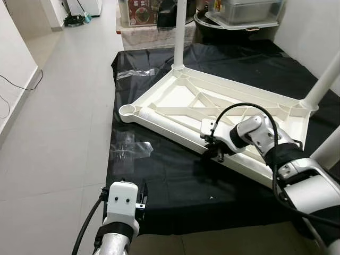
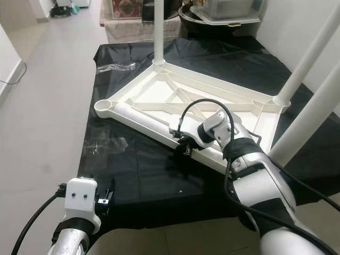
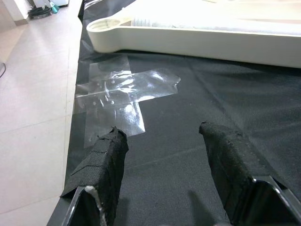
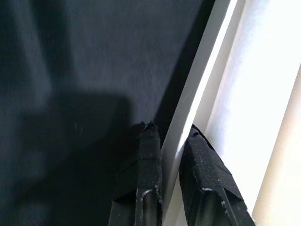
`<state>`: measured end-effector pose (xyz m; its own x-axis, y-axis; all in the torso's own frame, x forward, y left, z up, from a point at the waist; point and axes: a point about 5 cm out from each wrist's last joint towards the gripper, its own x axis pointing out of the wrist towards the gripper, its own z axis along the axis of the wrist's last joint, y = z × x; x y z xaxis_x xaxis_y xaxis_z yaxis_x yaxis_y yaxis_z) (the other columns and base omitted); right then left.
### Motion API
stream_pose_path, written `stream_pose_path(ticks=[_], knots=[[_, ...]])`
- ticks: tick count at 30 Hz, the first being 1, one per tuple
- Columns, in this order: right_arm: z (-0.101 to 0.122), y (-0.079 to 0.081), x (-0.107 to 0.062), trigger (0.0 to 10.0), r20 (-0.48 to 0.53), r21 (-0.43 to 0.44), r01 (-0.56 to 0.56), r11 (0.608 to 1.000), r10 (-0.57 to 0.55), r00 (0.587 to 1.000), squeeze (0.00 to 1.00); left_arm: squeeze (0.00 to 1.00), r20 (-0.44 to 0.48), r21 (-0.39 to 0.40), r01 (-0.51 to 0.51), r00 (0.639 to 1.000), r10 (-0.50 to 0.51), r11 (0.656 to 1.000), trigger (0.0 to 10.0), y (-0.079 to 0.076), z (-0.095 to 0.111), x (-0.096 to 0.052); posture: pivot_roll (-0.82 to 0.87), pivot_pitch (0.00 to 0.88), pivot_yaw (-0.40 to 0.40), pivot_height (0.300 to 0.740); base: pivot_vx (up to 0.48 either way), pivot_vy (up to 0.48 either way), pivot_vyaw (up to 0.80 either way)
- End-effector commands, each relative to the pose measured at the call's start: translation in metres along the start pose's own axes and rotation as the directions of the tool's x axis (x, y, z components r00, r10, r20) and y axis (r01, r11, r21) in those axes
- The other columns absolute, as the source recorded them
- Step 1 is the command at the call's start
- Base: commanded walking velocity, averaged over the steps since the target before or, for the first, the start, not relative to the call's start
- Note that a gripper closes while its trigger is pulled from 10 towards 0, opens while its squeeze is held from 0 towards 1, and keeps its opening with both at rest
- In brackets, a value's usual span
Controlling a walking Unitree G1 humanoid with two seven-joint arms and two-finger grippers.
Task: Building children table
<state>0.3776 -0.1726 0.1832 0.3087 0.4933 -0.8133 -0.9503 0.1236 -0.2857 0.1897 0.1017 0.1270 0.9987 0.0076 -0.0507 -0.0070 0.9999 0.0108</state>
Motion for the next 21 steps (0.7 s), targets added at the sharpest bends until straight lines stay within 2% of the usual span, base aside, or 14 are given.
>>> stream_pose_path(ticks=[1, 5, 11, 13, 17, 21], knots=[[0.009, 0.008, 0.011, 0.0, -0.015, -0.114, -0.089, 0.989, 0.088, 0.996, 0.0, 0.0, -0.008, -0.062, 0.028, 1.0, -0.029, 0.998, 10.0, -0.017, 0.0, -0.002, -0.07, 0.096, -0.04, 0.74, 0.0, 0.0, 0.0], [0.004, 0.007, 0.003, 0.0, -0.074, -0.224, -0.101, 0.969, 0.087, 0.993, 0.0, 0.0, -0.007, -0.063, 0.027, 1.0, -0.028, 0.998, 10.0, -0.017, 0.001, -0.001, -0.07, 0.101, -0.04, 0.74, 0.0, 0.0, 0.0], [0.005, 0.006, -0.001, 0.0, -0.093, -0.275, -0.119, 0.954, 0.097, 0.991, 0.0, 0.0, -0.006, -0.063, 0.027, 1.0, -0.028, 0.998, 10.0, -0.017, 0.001, 0.0, -0.08, 0.103, -0.04, 0.74, 0.0, 0.0, 0.0], [0.003, 0.005, -0.007, 0.0, -0.153, -0.356, -0.155, 0.921, 0.106, 0.982, 0.0, 0.0, -0.005, -0.062, 0.027, 1.0, -0.028, 0.998, 10.0, -0.016, 0.001, 0.0, -0.07, 0.106, -0.039, 0.74, 0.0, 0.0, 0.0], [0.003, 0.005, -0.009, 0.0, -0.17, -0.374, -0.17, 0.912, 0.112, 0.979, 0.0, 0.0, -0.004, -0.062, 0.027, 1.0, -0.028, 0.998, 10.0, -0.016, 0.001, 0.0, -0.07, 0.106, -0.039, 0.74, 0.0, 0.0, 0.0], [0.007, 0.003, -0.015, 0.0, -0.183, -0.443, -0.193, 0.876, 0.122, 0.975, 0.0, 0.0, -0.005, -0.06, 0.028, 1.0, -0.028, 0.998, 10.0, -0.015, 0.001, 0.001, -0.08, 0.108, -0.039, 0.74, 0.0, 0.0, 0.0]])
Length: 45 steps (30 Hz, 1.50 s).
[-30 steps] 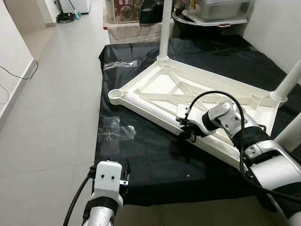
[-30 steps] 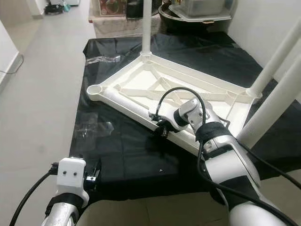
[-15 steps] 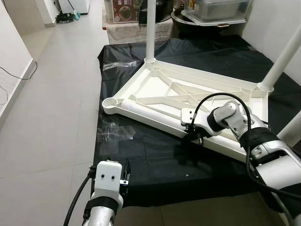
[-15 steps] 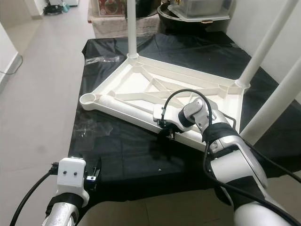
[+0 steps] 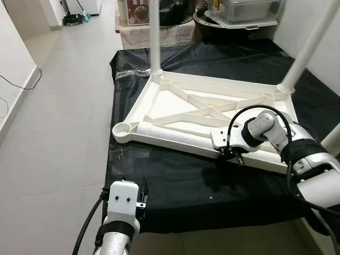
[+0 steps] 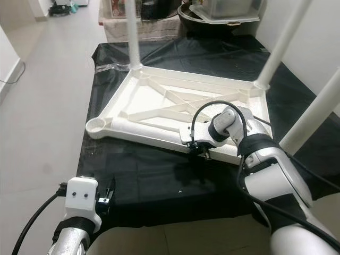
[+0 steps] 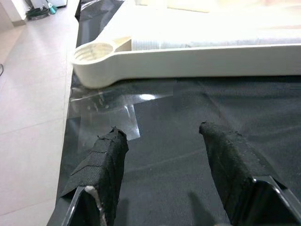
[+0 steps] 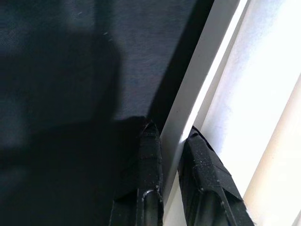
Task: Building children table
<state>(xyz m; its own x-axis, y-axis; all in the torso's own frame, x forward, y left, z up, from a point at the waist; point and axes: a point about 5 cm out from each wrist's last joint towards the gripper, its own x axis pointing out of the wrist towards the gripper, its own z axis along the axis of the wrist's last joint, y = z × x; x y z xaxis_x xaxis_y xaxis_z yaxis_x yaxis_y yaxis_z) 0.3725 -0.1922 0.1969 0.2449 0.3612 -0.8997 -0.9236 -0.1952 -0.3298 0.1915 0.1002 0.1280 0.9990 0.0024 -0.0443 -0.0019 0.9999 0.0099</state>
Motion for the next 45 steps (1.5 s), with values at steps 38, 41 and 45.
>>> stream_pose_path(ticks=[38, 41, 45], knots=[[0.024, -0.001, 0.015, 10.0, -0.196, -0.514, -0.124, 0.849, 0.025, 0.98, 0.0, 0.0, -0.017, -0.053, 0.021, 1.0, -0.022, 0.998, 10.0, -0.012, -0.002, 0.0, -0.08, 0.106, -0.041, 0.74, 0.0, 0.0, 0.0], [0.023, -0.001, 0.016, 10.0, -0.198, -0.513, -0.122, 0.849, 0.021, 0.98, 0.0, 0.0, -0.017, -0.053, 0.021, 1.0, -0.022, 0.998, 10.0, -0.013, -0.002, 0.0, -0.08, 0.106, -0.041, 0.74, 0.0, 0.0, 0.0], [0.026, -0.002, 0.016, 10.0, -0.185, -0.532, -0.109, 0.84, 0.011, 0.983, 1.0, 0.0, -0.017, -0.053, 0.022, 1.0, -0.023, 0.998, 10.0, -0.013, -0.002, 0.001, -0.08, 0.099, -0.041, 0.74, 0.0, 0.0, 0.0]])
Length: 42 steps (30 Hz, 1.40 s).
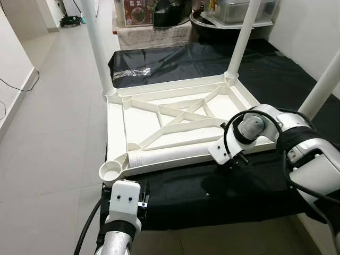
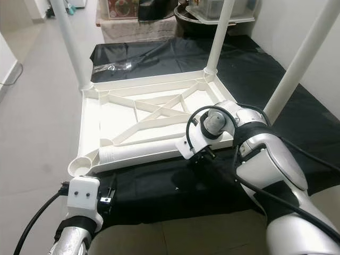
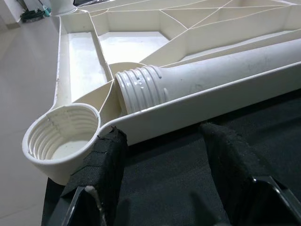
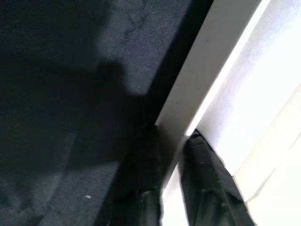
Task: Building children table
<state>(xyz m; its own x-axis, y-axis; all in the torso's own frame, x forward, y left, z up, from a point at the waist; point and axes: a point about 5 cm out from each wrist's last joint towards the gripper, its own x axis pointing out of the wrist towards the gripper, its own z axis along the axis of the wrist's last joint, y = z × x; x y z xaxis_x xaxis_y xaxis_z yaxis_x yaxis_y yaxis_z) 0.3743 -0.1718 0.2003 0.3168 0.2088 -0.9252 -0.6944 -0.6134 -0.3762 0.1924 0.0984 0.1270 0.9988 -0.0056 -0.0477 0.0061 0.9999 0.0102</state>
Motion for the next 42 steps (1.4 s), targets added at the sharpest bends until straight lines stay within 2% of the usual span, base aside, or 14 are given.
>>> stream_pose_path(ticks=[1, 8, 9, 19, 21, 27, 32, 33, 34, 35, 36, 38, 41, 42], knots=[[0.01, 0.0, 0.01, 10.0, 0.003, -0.091, -0.042, 0.995, 0.043, 0.999, 1.0, 0.0, -0.014, -0.053, 0.014, 1.0, -0.015, 0.998, 10.0, -0.011, -0.001, 0.0, -0.08, 0.099, -0.041, 0.74, 0.0, 0.0, 0.0], [0.006, -0.001, 0.006, 10.0, -0.026, -0.083, -0.03, 0.996, 0.028, 0.999, 1.0, 0.0, -0.014, -0.048, 0.016, 1.0, -0.016, 0.999, 10.0, -0.01, -0.002, 0.001, -0.08, 0.088, -0.037, 0.74, 0.0, 0.0, 0.0], [0.003, -0.002, 0.004, 10.0, -0.037, -0.067, -0.026, 0.997, 0.023, 0.999, 0.0, 0.0, -0.015, -0.046, 0.017, 1.0, -0.018, 0.999, 10.0, -0.009, -0.003, 0.002, -0.08, 0.076, -0.03, 0.74, 0.0, 0.0, 0.0], [-0.004, -0.01, -0.018, 10.0, -0.03, -0.004, -0.004, 1.0, 0.004, 1.0, 0.0, 0.0, -0.015, -0.037, 0.02, 1.0, -0.021, 0.999, 10.0, -0.007, -0.006, 0.005, -0.07, 0.063, -0.025, 0.74, 0.0, 0.0, 0.0], [-0.012, -0.024, -0.054, 10.0, 0.007, 0.09, 0.078, 0.993, -0.079, 0.997, 0.0, 0.0, -0.015, -0.023, 0.03, 0.999, -0.03, 0.999, 10.0, -0.005, -0.009, 0.008, -0.08, 0.034, -0.009, 0.74, 0.0, 0.0, 0.0], [-0.012, -0.036, -0.08, 10.0, 0.086, 0.183, 0.183, 0.966, -0.202, 0.976, 0.0, 0.0, -0.014, -0.017, 0.036, 0.999, -0.036, 0.999, 10.0, -0.004, -0.01, 0.01, -0.08, 0.024, -0.005, 0.74, 0.0, 0.0, 0.0], [-0.006, -0.058, -0.092, 10.0, 0.265, 0.461, 0.302, 0.834, -0.454, 0.85, 0.0, 0.0, 0.006, -0.035, 0.088, 0.996, -0.087, 0.996, 10.0, -0.006, -0.006, 0.013, -0.07, 0.018, -0.006, 0.74, 0.0, 0.0, 0.0], [-0.001, -0.065, -0.09, 10.0, 0.333, 0.575, 0.318, 0.754, -0.571, 0.751, 0.0, 0.0, 0.029, -0.045, 0.14, 0.99, -0.138, 0.989, 10.0, -0.009, 0.0, 0.014, -0.07, 0.018, -0.001, 0.74, 0.0, 0.0, 0.0], [-0.001, -0.065, -0.09, 10.0, 0.333, 0.575, 0.318, 0.754, -0.571, 0.751, 0.0, 0.0, 0.029, -0.045, 0.14, 0.99, -0.138, 0.989, 10.0, -0.009, 0.0, 0.014, -0.07, 0.018, -0.001, 0.74, 0.0, 0.0, 0.0], [0.002, -0.068, -0.082, 10.0, 0.385, 0.685, 0.289, 0.669, -0.669, 0.636, 0.0, 0.0, 0.066, -0.063, 0.192, 0.98, -0.188, 0.979, 10.0, -0.01, 0.011, 0.015, -0.06, 0.016, 0.0, 0.74, 0.0, 0.0, 0.0], [0.002, -0.068, -0.082, 10.0, 0.385, 0.685, 0.289, 0.669, -0.669, 0.636, 0.0, 0.0, 0.066, -0.063, 0.192, 0.98, -0.188, 0.979, 10.0, -0.01, 0.011, 0.015, -0.06, 0.016, 0.0, 0.74, 0.0, 0.0, 0.0], [0.003, -0.07, -0.063, 10.0, 0.339, 0.875, 0.193, 0.444, -0.846, 0.411, 0.0, 0.0, 0.133, -0.092, 0.289, 0.952, -0.276, 0.953, 10.0, -0.009, 0.031, 0.019, -0.04, 0.01, 0.002, 0.74, 0.0, 0.0, 0.0], [0.003, -0.07, -0.058, 10.0, 0.293, 0.919, 0.152, 0.363, -0.89, 0.349, 0.0, 0.0, 0.151, -0.1, 0.31, 0.944, -0.294, 0.945, 10.0, -0.008, 0.037, 0.021, -0.04, 0.009, 0.005, 0.74, 0.0, 0.0, 0.0], [0.0, -0.07, -0.051, 10.0, 0.211, 0.969, 0.063, 0.238, -0.934, 0.287, 0.0, 0.0, 0.167, -0.114, 0.331, 0.936, -0.311, 0.937, 10.0, -0.003, 0.044, 0.024, -0.04, 0.009, 0.012, 0.74, 0.0, 0.0, 0.0]])
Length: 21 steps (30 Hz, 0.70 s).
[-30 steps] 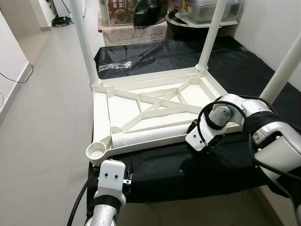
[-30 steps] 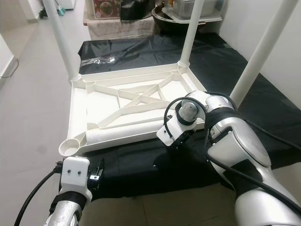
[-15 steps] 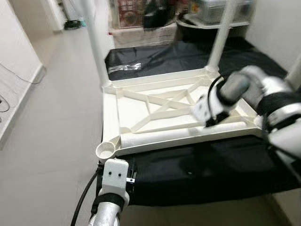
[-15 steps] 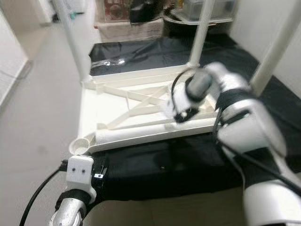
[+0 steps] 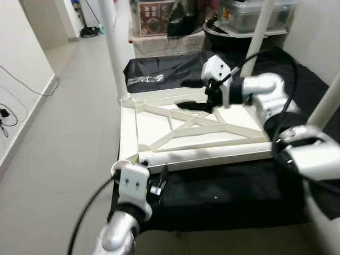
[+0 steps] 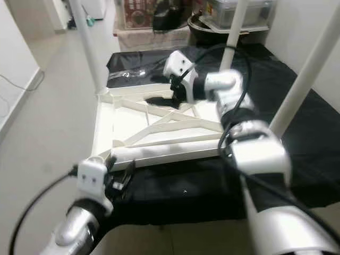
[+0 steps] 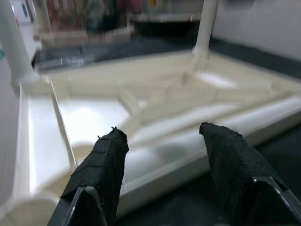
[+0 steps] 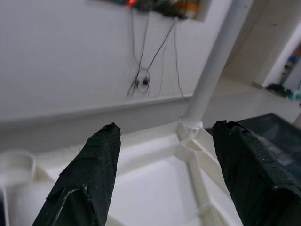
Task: Building children table
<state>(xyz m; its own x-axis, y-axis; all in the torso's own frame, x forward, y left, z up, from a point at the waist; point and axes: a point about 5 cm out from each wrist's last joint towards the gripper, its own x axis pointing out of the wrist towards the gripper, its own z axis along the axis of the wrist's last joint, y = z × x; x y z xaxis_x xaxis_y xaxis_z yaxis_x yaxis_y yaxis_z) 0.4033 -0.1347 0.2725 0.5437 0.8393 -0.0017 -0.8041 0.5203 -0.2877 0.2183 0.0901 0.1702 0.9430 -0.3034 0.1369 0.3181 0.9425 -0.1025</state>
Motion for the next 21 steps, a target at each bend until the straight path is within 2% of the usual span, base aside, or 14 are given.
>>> stream_pose_path(ticks=[1, 2, 3, 4, 5, 6, 7, 8, 10, 12, 14, 16, 21], knots=[[-0.001, -0.005, -0.002, 10.0, 0.052, 0.094, 0.088, 0.992, -0.094, 0.994, 0.0, 0.0, -0.02, -0.019, 0.012, 1.0, -0.012, 1.0, 10.0, 0.004, 0.0, -0.002, -0.04, 0.009, 0.012, 0.74, 0.0, 0.0, 0.0], [-0.011, -0.004, -0.001, 10.0, 0.079, 0.169, 0.179, 0.969, -0.195, 0.978, 0.0, 0.0, -0.028, -0.071, 0.007, 1.0, -0.009, 0.997, 10.0, 0.012, 0.006, 0.002, -0.04, 0.01, 0.015, 0.74, 0.0, 0.0, 0.0], [-0.022, -0.002, 0.0, 10.0, 0.103, 0.252, 0.272, 0.929, -0.305, 0.947, 0.0, 0.0, -0.06, -0.124, 0.015, 0.998, -0.022, 0.992, 10.0, 0.021, 0.009, 0.005, -0.04, 0.009, 0.018, 0.74, 0.0, 0.0, 0.0], [-0.033, 0.0, 0.0, 10.0, 0.104, 0.342, 0.352, 0.871, -0.408, 0.907, 0.0, 0.0, -0.1, -0.183, 0.022, 0.994, -0.041, 0.983, 10.0, 0.029, 0.011, 0.007, -0.04, 0.008, 0.02, 0.74, 0.0, 0.0, 0.0], [-0.039, 0.002, 0.0, 10.0, 0.098, 0.39, 0.395, 0.832, -0.464, 0.88, 0.0, 0.0, -0.126, -0.219, 0.027, 0.99, -0.056, 0.975, 10.0, 0.034, 0.011, 0.008, -0.04, 0.008, 0.02, 0.74, 0.0, 0.0, 0.0], [-0.039, 0.002, 0.0, 10.0, 0.098, 0.39, 0.395, 0.832, -0.464, 0.88, 0.0, 0.0, -0.126, -0.219, 0.027, 0.99, -0.056, 0.975, 10.0, 0.034, 0.011, 0.008, -0.04, 0.008, 0.02, 0.74, 0.0, 0.0, 0.0], [-0.045, 0.005, -0.001, 10.0, 0.099, 0.407, 0.429, 0.807, -0.506, 0.857, 0.0, 0.0, -0.144, -0.278, 0.019, 0.988, -0.061, 0.961, 10.0, 0.043, 0.012, 0.01, -0.04, 0.009, 0.021, 0.74, 0.0, 0.0, 0.0], [-0.045, 0.005, -0.001, 10.0, 0.099, 0.407, 0.429, 0.807, -0.506, 0.857, 0.0, 0.0, -0.144, -0.278, 0.019, 0.988, -0.061, 0.961, 10.0, 0.043, 0.012, 0.01, -0.04, 0.009, 0.021, 0.74, 0.0, 0.0, 0.0], [-0.053, 0.01, -0.002, 10.0, 0.097, 0.455, 0.469, 0.757, -0.566, 0.819, 0.0, 0.0, -0.169, -0.334, 0.013, 0.983, -0.074, 0.943, 10.0, 0.063, 0.013, 0.011, -0.03, 0.013, 0.025, 0.74, 0.0, 0.0, 0.0], [-0.053, 0.01, -0.002, 10.0, 0.097, 0.455, 0.469, 0.757, -0.566, 0.819, 0.0, 0.0, -0.169, -0.334, 0.013, 0.983, -0.074, 0.943, 10.0, 0.063, 0.013, 0.011, -0.03, 0.013, 0.025, 0.74, 0.0, 0.0, 0.0], [-0.053, 0.017, -0.003, 10.0, 0.11, 0.461, 0.483, 0.744, -0.588, 0.801, 0.0, 0.0, -0.209, -0.384, 0.023, 0.972, -0.111, 0.923, 10.0, 0.086, 0.015, 0.01, -0.03, 0.019, 0.034, 0.74, 0.0, 0.0, 0.0], [-0.053, 0.023, -0.002, 10.0, 0.103, 0.464, 0.494, 0.735, -0.599, 0.794, 0.0, 0.0, -0.238, -0.421, 0.027, 0.961, -0.139, 0.907, 10.0, 0.101, 0.017, 0.011, -0.03, 0.022, 0.037, 0.74, 0.0, 0.0, 0.0], [-0.052, 0.029, -0.002, 10.0, 0.095, 0.474, 0.516, 0.713, -0.624, 0.775, 0.0, 0.0, -0.294, -0.43, 0.025, 0.941, -0.166, 0.903, 10.0, 0.117, 0.017, 0.011, -0.02, 0.025, 0.04, 0.74, 0.0, 0.0, 0.0]])
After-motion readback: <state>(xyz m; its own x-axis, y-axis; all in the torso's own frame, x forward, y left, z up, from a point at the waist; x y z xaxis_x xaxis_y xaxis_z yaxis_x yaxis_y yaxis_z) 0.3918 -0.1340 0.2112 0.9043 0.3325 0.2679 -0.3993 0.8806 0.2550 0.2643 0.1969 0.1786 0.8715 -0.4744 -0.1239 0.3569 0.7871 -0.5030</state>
